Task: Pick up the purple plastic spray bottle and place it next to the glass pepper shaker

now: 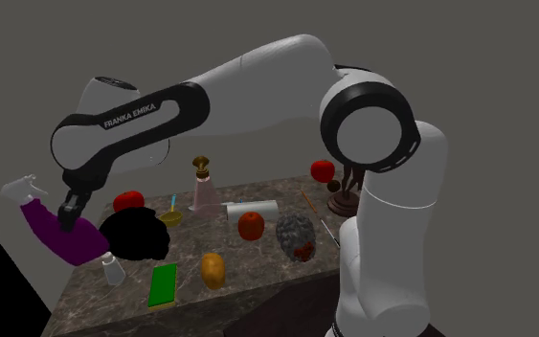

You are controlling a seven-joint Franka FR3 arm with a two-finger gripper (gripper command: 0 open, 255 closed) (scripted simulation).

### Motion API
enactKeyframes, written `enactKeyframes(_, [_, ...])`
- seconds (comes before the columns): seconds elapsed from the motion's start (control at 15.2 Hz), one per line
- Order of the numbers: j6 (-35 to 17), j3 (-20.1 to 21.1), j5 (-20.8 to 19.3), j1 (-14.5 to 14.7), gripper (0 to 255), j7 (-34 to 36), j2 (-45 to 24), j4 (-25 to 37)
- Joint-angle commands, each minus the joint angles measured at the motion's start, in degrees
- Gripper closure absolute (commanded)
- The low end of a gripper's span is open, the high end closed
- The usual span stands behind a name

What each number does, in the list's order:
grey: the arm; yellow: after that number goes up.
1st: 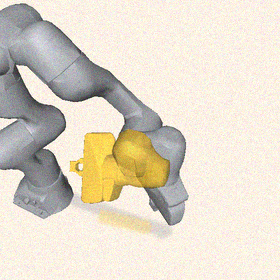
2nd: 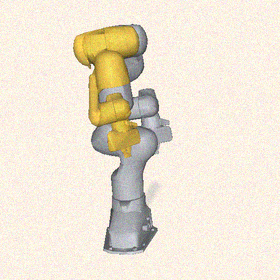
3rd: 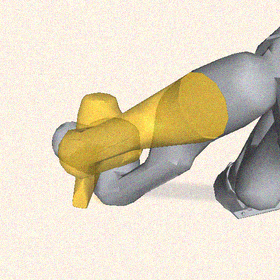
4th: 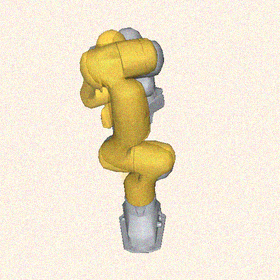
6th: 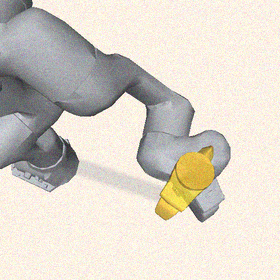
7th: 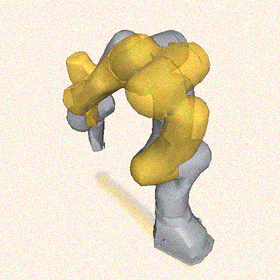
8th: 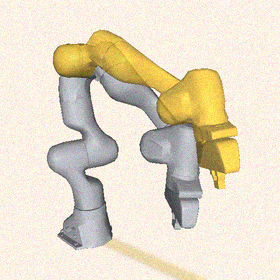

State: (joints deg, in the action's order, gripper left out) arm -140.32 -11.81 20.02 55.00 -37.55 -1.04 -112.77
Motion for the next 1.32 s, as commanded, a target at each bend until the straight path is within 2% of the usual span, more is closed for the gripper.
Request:
enactKeyframes(0.0, [-1.4,0.0,0.8,0.0,255,-0.9,-0.4,-1.1])
enactKeyframes(1.25, [-13.4,1.6,10.5,-0.3,255,-10.4,-6.7,-7.9])
